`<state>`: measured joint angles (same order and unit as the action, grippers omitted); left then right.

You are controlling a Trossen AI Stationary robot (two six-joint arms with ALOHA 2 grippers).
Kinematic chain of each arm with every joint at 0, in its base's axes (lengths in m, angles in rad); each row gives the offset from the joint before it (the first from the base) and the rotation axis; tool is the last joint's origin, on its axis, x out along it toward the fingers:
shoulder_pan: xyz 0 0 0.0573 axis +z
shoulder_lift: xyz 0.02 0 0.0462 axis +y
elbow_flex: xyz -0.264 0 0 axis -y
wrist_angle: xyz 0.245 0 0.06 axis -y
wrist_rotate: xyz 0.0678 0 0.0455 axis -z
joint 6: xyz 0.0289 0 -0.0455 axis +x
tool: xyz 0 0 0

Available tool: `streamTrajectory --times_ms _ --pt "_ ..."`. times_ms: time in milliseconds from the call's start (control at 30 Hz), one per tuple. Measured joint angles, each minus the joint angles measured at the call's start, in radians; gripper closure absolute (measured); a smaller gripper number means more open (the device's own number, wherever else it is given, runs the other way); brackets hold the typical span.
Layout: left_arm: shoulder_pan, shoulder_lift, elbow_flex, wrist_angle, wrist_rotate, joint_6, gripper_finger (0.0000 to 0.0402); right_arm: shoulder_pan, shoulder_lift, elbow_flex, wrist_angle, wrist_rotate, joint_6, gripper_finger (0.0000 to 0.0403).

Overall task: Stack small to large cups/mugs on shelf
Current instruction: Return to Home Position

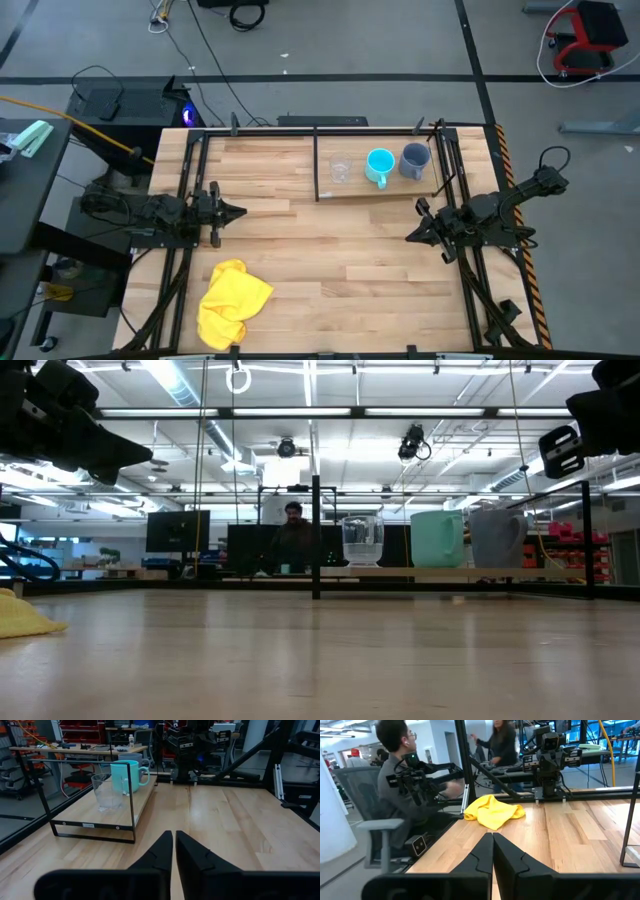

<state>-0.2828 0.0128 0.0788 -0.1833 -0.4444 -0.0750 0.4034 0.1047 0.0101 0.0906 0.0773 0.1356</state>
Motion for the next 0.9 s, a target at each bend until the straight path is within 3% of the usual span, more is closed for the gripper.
streamTrajectory --times_ms 900 --pt "0.0 0.0 0.0 0.0 0.0 0.0 0.0367 0.0 0.0 0.0 0.0 0.0 0.0 0.0387"
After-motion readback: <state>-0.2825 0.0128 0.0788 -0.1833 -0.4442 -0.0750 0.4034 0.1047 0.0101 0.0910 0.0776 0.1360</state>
